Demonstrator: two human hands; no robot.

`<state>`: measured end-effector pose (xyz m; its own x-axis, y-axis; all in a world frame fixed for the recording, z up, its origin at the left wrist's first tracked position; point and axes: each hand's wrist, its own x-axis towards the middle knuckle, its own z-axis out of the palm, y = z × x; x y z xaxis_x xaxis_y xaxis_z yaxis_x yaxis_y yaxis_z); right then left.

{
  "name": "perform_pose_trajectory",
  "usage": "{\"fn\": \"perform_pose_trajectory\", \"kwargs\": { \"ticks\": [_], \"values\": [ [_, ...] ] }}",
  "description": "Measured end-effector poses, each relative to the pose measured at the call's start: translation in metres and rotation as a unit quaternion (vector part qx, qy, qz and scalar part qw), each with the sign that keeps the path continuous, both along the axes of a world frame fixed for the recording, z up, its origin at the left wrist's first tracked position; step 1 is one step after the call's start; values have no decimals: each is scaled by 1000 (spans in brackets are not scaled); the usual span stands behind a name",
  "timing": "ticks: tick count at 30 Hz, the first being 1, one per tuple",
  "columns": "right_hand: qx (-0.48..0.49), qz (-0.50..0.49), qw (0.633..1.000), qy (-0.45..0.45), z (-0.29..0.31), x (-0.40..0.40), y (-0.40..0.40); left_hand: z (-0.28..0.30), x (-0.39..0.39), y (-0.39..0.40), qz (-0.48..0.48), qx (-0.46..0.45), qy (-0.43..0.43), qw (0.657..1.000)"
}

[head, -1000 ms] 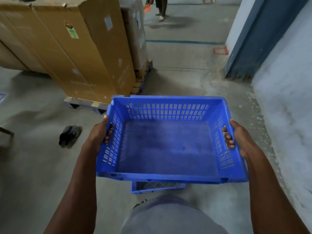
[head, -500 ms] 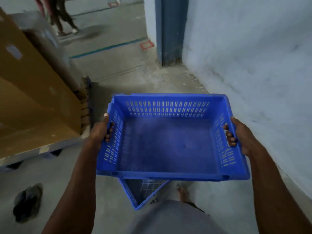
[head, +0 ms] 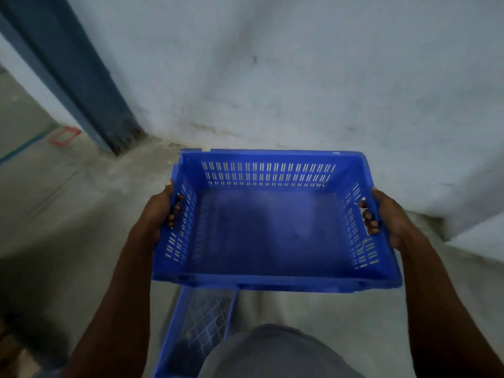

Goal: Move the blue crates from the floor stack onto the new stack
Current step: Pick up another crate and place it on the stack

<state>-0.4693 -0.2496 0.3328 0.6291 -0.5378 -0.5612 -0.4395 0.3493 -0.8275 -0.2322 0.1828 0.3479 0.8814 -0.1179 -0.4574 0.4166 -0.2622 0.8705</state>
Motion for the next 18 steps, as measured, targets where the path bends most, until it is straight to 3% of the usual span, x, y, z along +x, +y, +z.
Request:
{"fn": "perform_pose_trajectory", "kwargs": {
  "ticks": [9, 18],
  "values": [
    [-18, -195, 981, -2, 1, -161, -88, 9, -18, -215, -218, -49, 10, 975],
    [-38, -444, 893, 59, -2, -334, -106, -1, -89, -443, -438, -20, 17, 899]
  ]
}}
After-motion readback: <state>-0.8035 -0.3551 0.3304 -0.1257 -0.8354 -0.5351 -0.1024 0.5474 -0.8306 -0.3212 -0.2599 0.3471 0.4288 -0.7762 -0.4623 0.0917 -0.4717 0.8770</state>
